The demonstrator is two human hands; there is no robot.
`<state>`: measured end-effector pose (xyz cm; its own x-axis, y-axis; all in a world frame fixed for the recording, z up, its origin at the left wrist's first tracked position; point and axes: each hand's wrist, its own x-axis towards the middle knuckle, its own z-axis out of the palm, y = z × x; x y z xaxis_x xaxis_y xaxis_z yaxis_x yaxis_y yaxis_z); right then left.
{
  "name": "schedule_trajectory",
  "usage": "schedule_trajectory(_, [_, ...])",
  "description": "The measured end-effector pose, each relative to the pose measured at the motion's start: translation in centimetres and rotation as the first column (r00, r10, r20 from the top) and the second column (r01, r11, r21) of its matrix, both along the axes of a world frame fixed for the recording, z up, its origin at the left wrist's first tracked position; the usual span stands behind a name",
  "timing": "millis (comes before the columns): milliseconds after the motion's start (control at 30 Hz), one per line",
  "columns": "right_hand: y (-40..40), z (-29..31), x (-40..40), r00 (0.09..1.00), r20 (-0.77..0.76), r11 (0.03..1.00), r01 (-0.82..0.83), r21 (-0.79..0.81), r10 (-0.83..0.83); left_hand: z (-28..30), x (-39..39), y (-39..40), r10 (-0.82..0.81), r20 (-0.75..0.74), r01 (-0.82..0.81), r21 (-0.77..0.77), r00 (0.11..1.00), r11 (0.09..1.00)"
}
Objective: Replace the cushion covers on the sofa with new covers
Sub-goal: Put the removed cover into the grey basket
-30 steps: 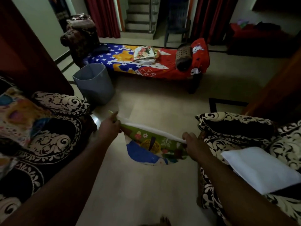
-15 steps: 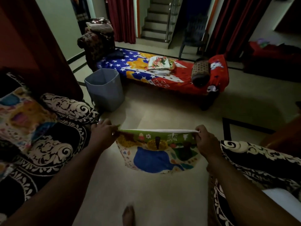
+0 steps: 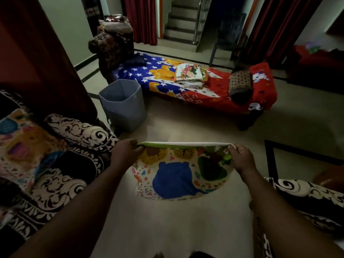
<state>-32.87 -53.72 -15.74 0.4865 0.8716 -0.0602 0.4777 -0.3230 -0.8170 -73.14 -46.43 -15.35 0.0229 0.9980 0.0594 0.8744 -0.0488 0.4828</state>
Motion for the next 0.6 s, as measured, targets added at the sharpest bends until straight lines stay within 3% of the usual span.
schedule_trajectory(100, [3.1, -0.6, -0.6, 0.963, -0.257, 0.997, 0.079, -0.013, -0.079, -0.5, 0.4, 2.6, 0.134, 0.226, -0.112, -0.108, 0.965, 0.988])
schedule_trajectory(233, [8.7, -0.4, -0.7, 0.781, -0.618, 0.986, 0.156, 0.052, -0.091, -1.0, 2.4, 6.9, 0.277, 0.472, -0.275, -0.074, 0.837, 0.959])
schedule_trajectory(300, [12.0, -0.5, -0.4, 0.783, -0.614, 0.987, 0.158, 0.040, -0.100, -0.8, 3.7, 8.9, 0.355, 0.478, -0.339, -0.123, 0.803, 0.933])
schedule_trajectory(400, [16.7, -1.1, -0.7, 0.857, -0.502, 0.990, 0.061, -0.129, -0.118, -1.4, 5.3, 12.7, 0.516, 0.390, -0.415, -0.318, 0.762, 0.852])
schedule_trajectory(500, [20.5, -1.5, -2.4, 0.839, -0.540, 0.988, -0.026, -0.152, -0.061, -1.2, 7.9, 16.0, 0.585, 0.538, -0.398, -0.432, 0.606, 0.809])
schedule_trajectory(600, [23.6, -1.0, -4.8, 0.816, -0.576, 0.983, -0.142, -0.119, 0.048, -0.3, 11.6, 17.9, 0.516, 0.625, -0.272, -0.448, 0.586, 0.852])
